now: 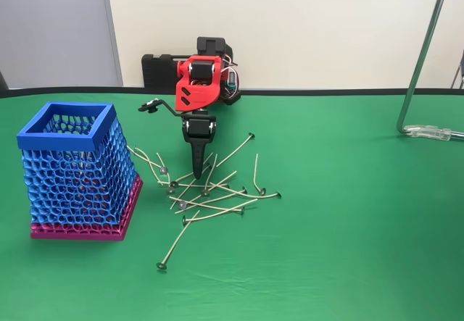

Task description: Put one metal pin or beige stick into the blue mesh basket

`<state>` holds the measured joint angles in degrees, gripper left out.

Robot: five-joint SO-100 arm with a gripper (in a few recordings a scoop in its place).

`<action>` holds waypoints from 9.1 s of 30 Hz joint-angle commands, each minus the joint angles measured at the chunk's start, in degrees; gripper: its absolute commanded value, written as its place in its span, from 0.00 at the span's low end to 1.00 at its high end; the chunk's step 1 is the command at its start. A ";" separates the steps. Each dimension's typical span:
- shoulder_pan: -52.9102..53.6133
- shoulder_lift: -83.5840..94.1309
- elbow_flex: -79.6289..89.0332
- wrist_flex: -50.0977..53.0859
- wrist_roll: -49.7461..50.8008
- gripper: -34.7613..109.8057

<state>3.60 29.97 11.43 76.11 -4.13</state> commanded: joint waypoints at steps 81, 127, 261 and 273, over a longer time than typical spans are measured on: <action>-1.85 -4.31 0.88 3.60 -3.96 0.32; -0.09 2.11 0.97 5.89 -3.34 0.24; 23.73 18.98 16.61 -64.51 -16.70 0.40; 22.59 20.65 17.49 -63.81 -31.90 0.42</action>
<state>27.25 47.11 29.00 12.39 -31.20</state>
